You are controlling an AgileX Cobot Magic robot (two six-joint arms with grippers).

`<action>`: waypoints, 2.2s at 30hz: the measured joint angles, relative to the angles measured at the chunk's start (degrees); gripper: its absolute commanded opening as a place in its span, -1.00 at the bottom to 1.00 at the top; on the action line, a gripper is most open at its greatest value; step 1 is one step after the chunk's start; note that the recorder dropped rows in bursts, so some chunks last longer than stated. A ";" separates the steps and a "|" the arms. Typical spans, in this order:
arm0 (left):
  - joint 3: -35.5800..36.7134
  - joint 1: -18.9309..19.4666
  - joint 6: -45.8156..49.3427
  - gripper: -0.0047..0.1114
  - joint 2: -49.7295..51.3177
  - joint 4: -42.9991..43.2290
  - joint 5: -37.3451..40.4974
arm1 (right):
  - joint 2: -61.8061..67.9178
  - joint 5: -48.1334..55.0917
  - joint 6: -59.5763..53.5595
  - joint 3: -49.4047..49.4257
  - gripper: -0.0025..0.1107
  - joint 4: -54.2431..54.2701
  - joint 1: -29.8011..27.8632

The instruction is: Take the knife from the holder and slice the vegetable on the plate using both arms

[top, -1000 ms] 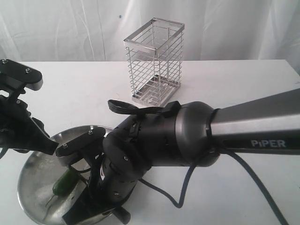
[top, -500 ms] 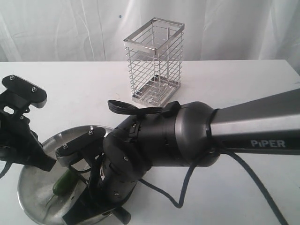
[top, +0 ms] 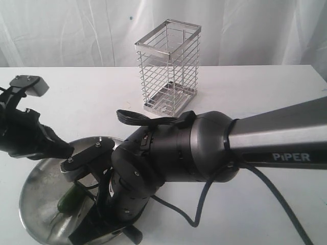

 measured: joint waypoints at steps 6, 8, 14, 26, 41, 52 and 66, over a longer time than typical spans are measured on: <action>-0.76 4.00 4.30 -0.92 5.18 -3.90 0.79 | 0.00 0.00 0.00 0.00 -0.96 -0.10 0.00; -0.76 4.00 4.20 -0.92 7.12 -3.80 -1.76 | 0.00 0.00 0.00 0.00 -0.96 -0.10 0.00; -0.76 4.00 4.10 -0.92 10.50 -3.50 -2.95 | 0.00 0.00 0.00 0.00 -0.96 -0.37 0.00; -0.76 4.00 4.10 -0.92 11.16 -3.67 -1.60 | 0.00 0.00 -0.11 0.00 -0.96 -1.27 0.00; -0.83 4.00 5.00 -0.92 19.97 -7.27 -3.22 | 0.02 1.31 0.00 0.00 -0.96 -1.62 0.00; -2.72 4.00 5.11 -0.92 18.53 -8.24 -1.26 | 0.02 1.41 0.10 0.00 -0.96 -1.86 0.00; 0.60 4.00 5.11 -0.92 20.37 -8.81 -6.76 | 0.02 1.41 0.00 0.00 -0.96 -1.86 0.00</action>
